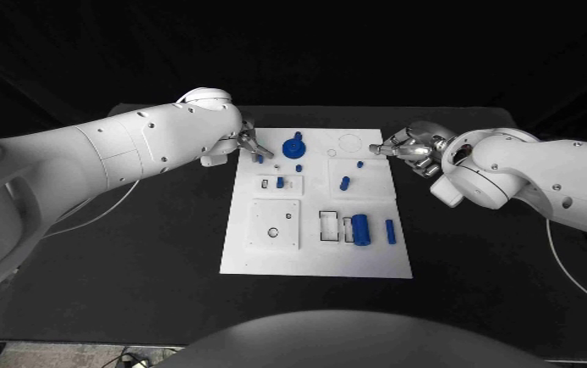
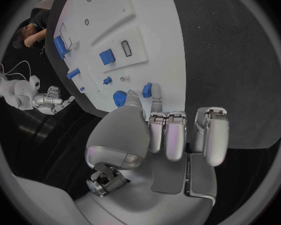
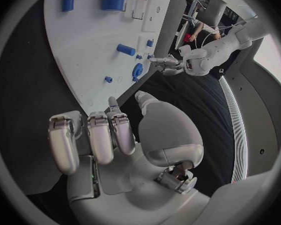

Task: Assemble the parts on the task board

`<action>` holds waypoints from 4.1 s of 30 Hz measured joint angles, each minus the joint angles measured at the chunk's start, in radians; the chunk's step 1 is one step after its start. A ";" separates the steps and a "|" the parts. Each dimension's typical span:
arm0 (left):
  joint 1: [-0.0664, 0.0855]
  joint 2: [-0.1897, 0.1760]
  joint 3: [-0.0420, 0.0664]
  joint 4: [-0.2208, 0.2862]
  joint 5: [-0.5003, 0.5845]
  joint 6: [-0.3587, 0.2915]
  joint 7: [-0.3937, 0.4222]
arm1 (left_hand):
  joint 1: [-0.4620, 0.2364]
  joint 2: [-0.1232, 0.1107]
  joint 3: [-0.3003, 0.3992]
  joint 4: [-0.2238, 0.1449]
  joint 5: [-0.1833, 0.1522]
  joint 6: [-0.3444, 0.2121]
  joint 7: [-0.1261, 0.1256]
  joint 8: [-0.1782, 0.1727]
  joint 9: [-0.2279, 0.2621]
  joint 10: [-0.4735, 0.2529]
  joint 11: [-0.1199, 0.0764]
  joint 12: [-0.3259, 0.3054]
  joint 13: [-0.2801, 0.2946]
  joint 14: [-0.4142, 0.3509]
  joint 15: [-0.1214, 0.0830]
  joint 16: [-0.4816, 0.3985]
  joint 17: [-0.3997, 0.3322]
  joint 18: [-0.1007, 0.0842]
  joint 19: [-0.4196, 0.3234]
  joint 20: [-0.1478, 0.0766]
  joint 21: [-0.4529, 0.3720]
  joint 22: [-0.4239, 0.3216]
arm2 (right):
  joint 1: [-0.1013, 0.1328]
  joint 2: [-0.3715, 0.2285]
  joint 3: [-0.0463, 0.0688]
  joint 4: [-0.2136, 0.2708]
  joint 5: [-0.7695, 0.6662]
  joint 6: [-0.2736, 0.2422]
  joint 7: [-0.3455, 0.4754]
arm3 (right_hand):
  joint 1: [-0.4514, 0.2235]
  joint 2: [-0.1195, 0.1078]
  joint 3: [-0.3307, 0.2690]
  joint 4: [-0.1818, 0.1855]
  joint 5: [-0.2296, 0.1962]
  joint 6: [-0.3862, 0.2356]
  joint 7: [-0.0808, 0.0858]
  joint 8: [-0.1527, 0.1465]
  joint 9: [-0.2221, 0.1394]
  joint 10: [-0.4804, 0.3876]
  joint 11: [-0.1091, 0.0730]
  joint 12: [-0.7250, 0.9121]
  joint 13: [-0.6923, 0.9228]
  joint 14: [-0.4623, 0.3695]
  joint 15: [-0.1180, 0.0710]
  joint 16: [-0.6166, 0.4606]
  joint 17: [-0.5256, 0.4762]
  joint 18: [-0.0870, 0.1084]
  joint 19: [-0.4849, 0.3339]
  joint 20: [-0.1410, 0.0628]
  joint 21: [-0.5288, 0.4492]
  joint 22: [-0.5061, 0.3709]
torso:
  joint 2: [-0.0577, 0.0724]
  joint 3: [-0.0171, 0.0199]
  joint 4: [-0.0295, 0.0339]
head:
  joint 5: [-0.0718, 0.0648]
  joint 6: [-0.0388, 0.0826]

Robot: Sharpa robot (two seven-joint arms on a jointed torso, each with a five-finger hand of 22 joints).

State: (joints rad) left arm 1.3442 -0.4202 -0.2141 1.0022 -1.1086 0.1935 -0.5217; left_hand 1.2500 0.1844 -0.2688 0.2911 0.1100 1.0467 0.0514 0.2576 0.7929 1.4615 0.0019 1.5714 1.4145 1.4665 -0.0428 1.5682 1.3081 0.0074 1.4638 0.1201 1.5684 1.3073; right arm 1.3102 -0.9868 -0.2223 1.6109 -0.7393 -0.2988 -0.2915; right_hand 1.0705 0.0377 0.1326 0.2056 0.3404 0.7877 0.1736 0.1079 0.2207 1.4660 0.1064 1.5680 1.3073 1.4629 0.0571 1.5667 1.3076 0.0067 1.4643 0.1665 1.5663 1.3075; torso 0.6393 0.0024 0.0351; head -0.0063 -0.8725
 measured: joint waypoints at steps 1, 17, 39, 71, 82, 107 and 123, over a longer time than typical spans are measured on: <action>0.000 0.000 0.000 0.000 0.000 0.000 0.000 | 0.000 0.000 0.000 0.000 0.000 0.000 0.000 0.000 0.000 0.000 0.000 0.000 0.000 0.000 0.000 0.000 0.000 0.000 0.000 0.000 0.000 0.000 | 0.000 0.000 0.000 0.000 0.000 0.000 0.000 | 0.000 0.000 0.000 0.000 0.000 0.000 0.000 0.000 0.000 0.000 0.000 0.000 0.000 0.000 0.000 0.000 0.000 0.000 0.000 0.000 0.000 0.000 | 0.000 0.0000 0.0002 | 0.000 0.000; 0.000 0.001 0.000 -0.001 0.001 0.000 0.001 | 0.014 0.033 0.003 -0.003 0.015 0.009 -0.009 0.035 0.031 -0.008 0.004 0.005 0.095 0.000 0.000 0.000 0.000 0.000 0.000 0.000 0.000 0.000 | 0.000 0.001 0.000 0.000 0.000 0.002 -0.002 | 0.000 0.000 -0.003 0.003 0.000 -0.003 0.003 0.004 0.001 0.000 0.000 0.000 0.001 0.004 0.004 0.000 0.000 0.000 0.000 0.000 0.000 0.000 | 0.000 0.0000 -0.0002 | 0.001 0.000; 0.000 0.000 0.000 -0.007 0.001 -0.015 0.011 | 0.025 0.027 0.003 -0.003 0.020 0.009 -0.009 0.052 0.051 -0.013 0.005 0.001 0.099 0.000 -0.007 0.000 0.000 0.000 0.000 0.000 0.000 0.000 | 0.000 0.001 0.000 -0.001 0.000 0.003 -0.003 | 0.000 0.000 -0.003 0.003 0.000 -0.003 0.003 0.004 0.001 0.000 0.000 0.000 0.000 0.004 0.004 0.000 0.000 0.000 0.000 0.000 0.000 0.001 | 0.000 0.0003 -0.0003 | 0.000 0.000; 0.000 0.000 0.000 -0.007 0.002 -0.026 0.014 | 0.108 0.015 0.044 -0.003 0.027 -0.020 -0.023 0.078 0.091 -0.028 0.013 0.005 0.123 0.000 -0.015 0.000 -0.001 0.000 0.004 0.003 0.000 0.000 | 0.000 0.004 0.000 -0.002 0.000 0.003 -0.006 | 0.000 0.000 -0.003 0.003 0.000 -0.003 0.003 0.004 0.001 0.000 0.000 0.000 0.000 0.004 0.004 0.000 0.000 0.000 0.000 0.000 0.000 0.000 | 0.000 0.0001 -0.0002 | -0.002 0.000; 0.000 0.000 0.000 -0.007 0.002 -0.029 0.015 | 0.150 -0.016 0.072 -0.003 0.109 -0.032 -0.022 0.083 0.099 -0.034 0.016 -0.001 0.123 -0.004 -0.018 0.000 -0.001 0.000 0.004 0.003 0.000 0.000 | 0.000 0.004 0.000 -0.002 0.000 0.003 -0.006 | 0.000 0.000 -0.003 0.003 0.000 -0.003 0.003 0.004 0.001 0.000 0.000 0.000 0.000 0.004 0.004 0.000 0.000 0.000 0.000 0.000 0.000 0.000 | 0.000 0.0005 -0.0003 | -0.003 0.000; 0.000 -0.002 0.000 -0.006 0.002 -0.041 0.033 | 0.229 -0.043 0.119 0.000 0.281 -0.041 -0.019 0.083 0.098 -0.056 0.027 -0.001 0.136 0.002 -0.023 0.000 -0.001 0.000 0.000 0.007 0.000 0.000 | 0.000 0.003 0.000 -0.004 0.000 0.004 -0.006 | 0.000 0.000 -0.003 0.003 0.000 -0.003 0.003 0.004 0.002 0.000 0.000 0.000 0.000 0.004 0.004 0.000 0.000 0.000 0.000 0.000 0.000 0.000 | 0.000 0.0001 0.0001 | -0.003 0.000; 0.000 -0.009 0.000 -0.002 0.002 -0.076 0.058 | 0.252 -0.091 0.161 0.000 0.361 -0.038 -0.018 0.086 0.087 -0.056 0.027 -0.001 0.112 0.002 -0.023 0.000 0.000 0.000 0.004 0.011 0.000 0.000 | 0.000 0.003 0.000 -0.006 0.000 0.004 -0.006 | 0.000 0.000 -0.003 0.003 0.000 -0.003 0.003 0.004 0.002 0.000 0.000 0.000 0.000 0.004 0.004 0.000 0.000 0.000 0.000 0.000 0.000 0.000 | 0.000 0.0004 -0.0004 | -0.004 0.000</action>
State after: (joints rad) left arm 1.3440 -0.4290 -0.2140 1.0006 -1.1061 0.1172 -0.4639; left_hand 1.5022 0.0939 -0.1082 0.2907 0.4711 1.0086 0.0334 0.3435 0.8796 1.4055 0.0288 1.5706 1.5265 1.4684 -0.0661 1.5682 1.3081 0.0076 1.4674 0.1308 1.5684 1.3073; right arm 1.3100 -0.9841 -0.2223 1.6051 -0.7393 -0.2950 -0.2979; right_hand 1.0705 0.0377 0.1299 0.2084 0.3404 0.7844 0.1769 0.1118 0.2224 1.4660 0.1064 1.5680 1.3073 1.4664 0.0606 1.5667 1.3075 0.0067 1.4643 0.1665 1.5663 1.3073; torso 0.6391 0.0028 0.0347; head -0.0103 -0.8725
